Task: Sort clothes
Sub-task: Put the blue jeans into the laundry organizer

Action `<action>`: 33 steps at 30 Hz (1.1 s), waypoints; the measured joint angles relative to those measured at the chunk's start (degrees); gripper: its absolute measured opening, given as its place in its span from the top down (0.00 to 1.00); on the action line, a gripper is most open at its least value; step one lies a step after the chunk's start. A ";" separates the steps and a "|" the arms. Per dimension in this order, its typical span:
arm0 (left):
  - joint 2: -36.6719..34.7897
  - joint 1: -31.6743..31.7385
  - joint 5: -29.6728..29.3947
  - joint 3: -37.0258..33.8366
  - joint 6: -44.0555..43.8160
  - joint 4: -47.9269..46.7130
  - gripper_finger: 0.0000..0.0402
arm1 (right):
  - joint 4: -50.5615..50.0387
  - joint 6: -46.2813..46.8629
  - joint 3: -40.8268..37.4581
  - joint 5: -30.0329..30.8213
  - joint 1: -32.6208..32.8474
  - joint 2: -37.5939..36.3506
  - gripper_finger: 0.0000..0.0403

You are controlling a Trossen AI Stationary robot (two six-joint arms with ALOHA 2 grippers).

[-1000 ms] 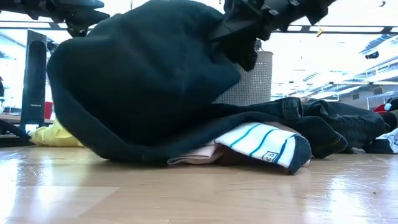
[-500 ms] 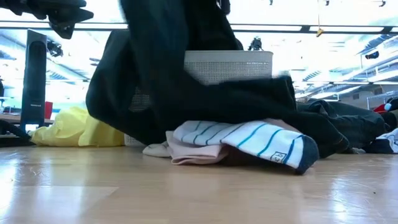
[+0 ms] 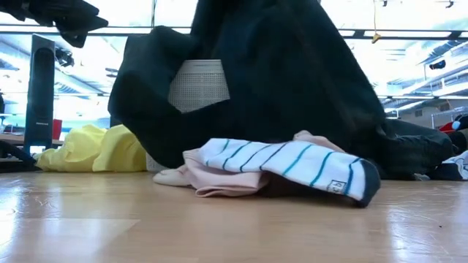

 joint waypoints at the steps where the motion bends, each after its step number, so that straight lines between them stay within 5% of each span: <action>1: -0.01 0.00 0.00 -0.02 -0.02 -0.55 0.59 | 1.26 -0.01 0.98 0.35 -1.17 0.43 1.00; 7: -0.01 0.00 0.00 -0.02 -0.11 -2.38 0.59 | 3.07 0.47 4.39 0.27 -4.25 4.08 1.00; 16: -0.01 0.00 0.00 -0.04 -0.14 -3.83 0.59 | -27.27 6.11 4.24 6.18 -2.89 13.48 1.00; 33: 0.01 0.00 0.50 -0.04 -2.11 -4.18 0.59 | -36.20 23.96 4.49 -9.87 -2.80 31.01 0.98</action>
